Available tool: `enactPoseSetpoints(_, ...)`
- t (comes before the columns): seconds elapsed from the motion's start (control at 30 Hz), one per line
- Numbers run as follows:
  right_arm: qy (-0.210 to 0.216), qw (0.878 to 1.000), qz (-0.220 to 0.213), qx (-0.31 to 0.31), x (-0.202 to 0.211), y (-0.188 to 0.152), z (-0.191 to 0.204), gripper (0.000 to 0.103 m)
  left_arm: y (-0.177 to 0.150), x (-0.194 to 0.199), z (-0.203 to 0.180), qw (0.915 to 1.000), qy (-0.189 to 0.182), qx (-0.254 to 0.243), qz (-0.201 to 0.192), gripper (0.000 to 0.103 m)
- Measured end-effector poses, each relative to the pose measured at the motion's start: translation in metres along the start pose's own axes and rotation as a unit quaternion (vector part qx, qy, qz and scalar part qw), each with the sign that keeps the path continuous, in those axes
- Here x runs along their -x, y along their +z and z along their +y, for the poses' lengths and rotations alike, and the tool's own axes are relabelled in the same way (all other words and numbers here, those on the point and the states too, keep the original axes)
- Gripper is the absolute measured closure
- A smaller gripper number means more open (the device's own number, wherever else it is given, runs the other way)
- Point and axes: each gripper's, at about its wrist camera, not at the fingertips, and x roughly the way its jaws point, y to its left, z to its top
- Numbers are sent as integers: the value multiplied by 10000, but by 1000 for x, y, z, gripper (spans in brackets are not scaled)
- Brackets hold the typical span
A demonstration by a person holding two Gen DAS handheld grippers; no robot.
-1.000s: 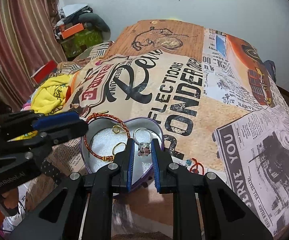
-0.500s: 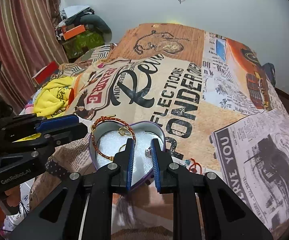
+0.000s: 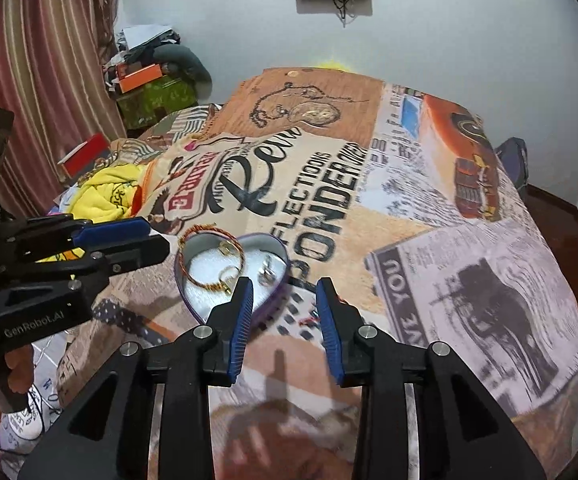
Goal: Organize jewelry
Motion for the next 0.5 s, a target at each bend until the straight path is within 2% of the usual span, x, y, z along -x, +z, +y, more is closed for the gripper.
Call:
enactPoseSetpoints(0.3,-350,9986,73,-381,19,-23,-37,73,-4,-10,-36,9992,-247,-210,232,74)
enactPoseSetpoints(0.5,-607,9960,296,-583,25,-44,-66,73,-13,-28,-56,9971,-485,-266,526,74)
